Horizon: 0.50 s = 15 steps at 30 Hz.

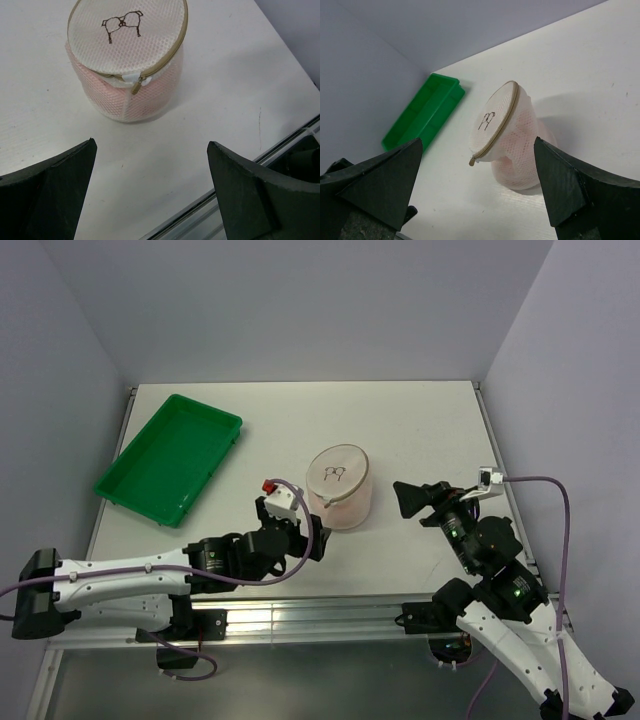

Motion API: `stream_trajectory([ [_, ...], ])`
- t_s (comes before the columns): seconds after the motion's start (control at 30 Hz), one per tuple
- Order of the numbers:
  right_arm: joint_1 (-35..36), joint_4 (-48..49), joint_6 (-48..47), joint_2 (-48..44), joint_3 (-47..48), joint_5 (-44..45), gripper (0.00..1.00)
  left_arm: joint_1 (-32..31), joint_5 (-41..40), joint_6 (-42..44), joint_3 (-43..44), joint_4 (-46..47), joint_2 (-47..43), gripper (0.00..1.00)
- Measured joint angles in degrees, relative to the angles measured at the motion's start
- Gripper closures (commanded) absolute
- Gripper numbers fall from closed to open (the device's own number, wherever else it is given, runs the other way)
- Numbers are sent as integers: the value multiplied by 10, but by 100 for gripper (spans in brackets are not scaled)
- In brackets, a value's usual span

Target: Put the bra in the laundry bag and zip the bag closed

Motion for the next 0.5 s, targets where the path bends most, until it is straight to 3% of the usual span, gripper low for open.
stream_trajectory([
  [0.5,0,-18,-20,-15,10,66,0,0,21,16,-34,44,-57,1],
])
